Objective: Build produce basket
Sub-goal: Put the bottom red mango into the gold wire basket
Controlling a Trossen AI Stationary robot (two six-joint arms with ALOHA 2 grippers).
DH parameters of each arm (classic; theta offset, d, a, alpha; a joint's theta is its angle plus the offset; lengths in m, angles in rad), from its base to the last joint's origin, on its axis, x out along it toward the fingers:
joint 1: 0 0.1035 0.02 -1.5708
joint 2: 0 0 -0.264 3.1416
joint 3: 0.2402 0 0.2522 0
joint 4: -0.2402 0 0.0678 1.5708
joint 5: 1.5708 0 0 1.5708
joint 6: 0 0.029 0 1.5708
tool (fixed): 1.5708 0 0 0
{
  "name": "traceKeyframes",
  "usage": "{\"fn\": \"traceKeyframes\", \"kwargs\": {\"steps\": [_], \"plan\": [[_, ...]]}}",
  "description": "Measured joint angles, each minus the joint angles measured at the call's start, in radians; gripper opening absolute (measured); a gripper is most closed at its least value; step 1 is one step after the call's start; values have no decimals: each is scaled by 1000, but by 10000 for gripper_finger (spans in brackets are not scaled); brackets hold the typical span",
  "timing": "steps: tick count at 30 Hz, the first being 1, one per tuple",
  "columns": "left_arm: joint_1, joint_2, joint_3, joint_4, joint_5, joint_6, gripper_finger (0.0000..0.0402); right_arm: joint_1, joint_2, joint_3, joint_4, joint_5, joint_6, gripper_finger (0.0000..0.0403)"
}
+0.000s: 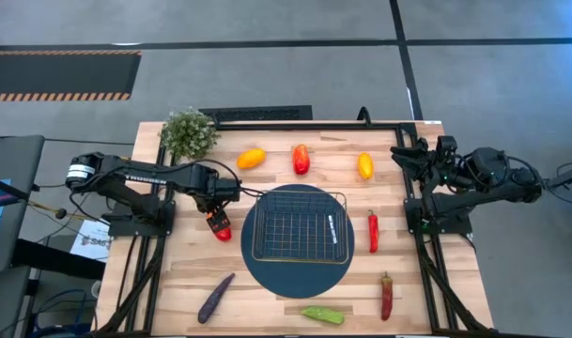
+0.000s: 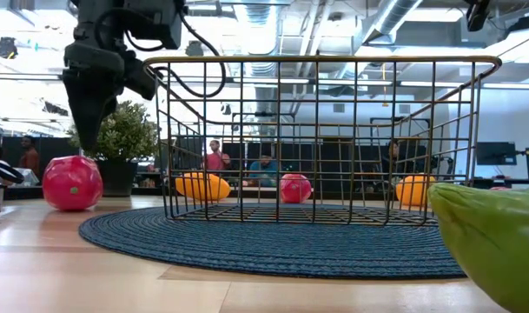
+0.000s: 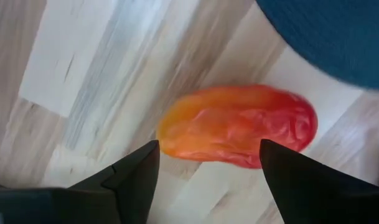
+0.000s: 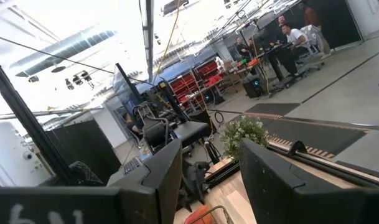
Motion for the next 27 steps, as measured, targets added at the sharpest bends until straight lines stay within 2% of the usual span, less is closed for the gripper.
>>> {"fn": "traceKeyframes", "kwargs": {"steps": [4, 8, 12, 16, 19, 23, 27], "plan": [[-32, 0, 0, -2, 2, 276, 276, 0, 0, 0, 5, 0, 3, 179], [-70, 0, 0, -13, 49, 556, 279, 0, 0, 0, 12, 0, 15, 179], [-96, 0, 0, -11, 26, 727, 279, 0, 0, 0, 18, 0, 39, 179], [-101, -1, -4, -5, -74, 865, 279, 0, 8, 0, 20, 12, 56, 179], [-100, -2, -41, 5, -98, 943, 279, 0, 18, 0, 18, 18, 57, 179], [-107, -2, -102, 2, -99, 977, 279, 0, 40, 0, 23, 19, 75, 179], [-128, -2, -117, 17, -158, 986, 279, -1, 69, 0, 42, 22, 85, 179]]}}
